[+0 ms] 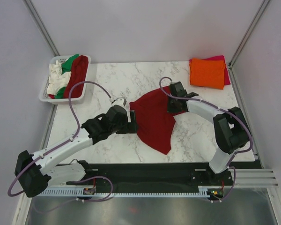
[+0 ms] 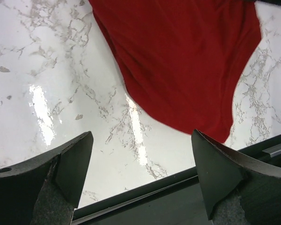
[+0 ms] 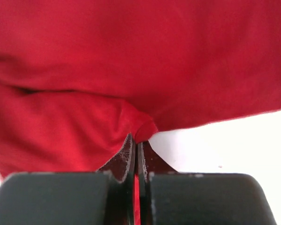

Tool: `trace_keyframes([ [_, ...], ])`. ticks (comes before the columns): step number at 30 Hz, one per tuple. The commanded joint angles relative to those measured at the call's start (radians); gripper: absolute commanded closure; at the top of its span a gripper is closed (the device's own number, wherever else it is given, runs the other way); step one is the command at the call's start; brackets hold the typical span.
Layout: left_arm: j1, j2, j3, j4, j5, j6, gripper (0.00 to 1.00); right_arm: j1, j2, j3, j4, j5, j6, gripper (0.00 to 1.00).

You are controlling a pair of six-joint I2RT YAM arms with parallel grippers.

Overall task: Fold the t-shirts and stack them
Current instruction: Flatten the tshirt out

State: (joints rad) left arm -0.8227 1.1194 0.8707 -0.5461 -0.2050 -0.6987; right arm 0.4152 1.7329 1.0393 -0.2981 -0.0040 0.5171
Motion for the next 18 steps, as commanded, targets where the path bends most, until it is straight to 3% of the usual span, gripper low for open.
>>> trace_keyframes([
  [1, 0.017, -0.072, -0.015, 0.011, -0.073, -0.03, 0.07, 0.111, -0.099, 0.307, -0.202, 0.181, -0.144, 1.0],
  [4, 0.049, -0.116, 0.014, 0.005, -0.109, 0.01, 0.07, 0.287, -0.145, 0.571, -0.346, 0.434, -0.27, 1.0],
  [7, 0.111, -0.176, 0.057, -0.02, -0.139, 0.042, 0.05, 0.466, -0.142, 0.702, -0.43, 0.507, -0.367, 1.0],
  [8, 0.147, -0.199, 0.065, -0.032, -0.16, 0.047, 0.04, 0.543, -0.144, 0.706, -0.452, 0.487, -0.393, 1.0],
  [11, 0.222, -0.283, 0.08, -0.057, -0.177, 0.065, 0.0, 0.71, -0.17, 0.586, -0.533, 0.635, -0.37, 1.0],
  [14, 0.275, -0.337, 0.077, -0.095, -0.189, 0.076, 0.0, 0.72, -0.219, 0.374, -0.684, 0.855, -0.038, 1.0],
  [15, 0.284, -0.346, 0.073, -0.107, -0.194, 0.073, 0.0, 0.705, -0.245, 0.305, -0.832, 0.905, 0.206, 0.81],
  [16, 0.289, -0.357, 0.07, -0.118, -0.2, 0.068, 0.0, 0.688, -0.266, 0.265, -0.883, 0.926, 0.324, 0.59],
  [18, 0.296, -0.365, 0.048, -0.126, -0.205, 0.056, 0.0, 0.649, -0.37, 0.14, -0.888, 0.912, 0.437, 0.02],
])
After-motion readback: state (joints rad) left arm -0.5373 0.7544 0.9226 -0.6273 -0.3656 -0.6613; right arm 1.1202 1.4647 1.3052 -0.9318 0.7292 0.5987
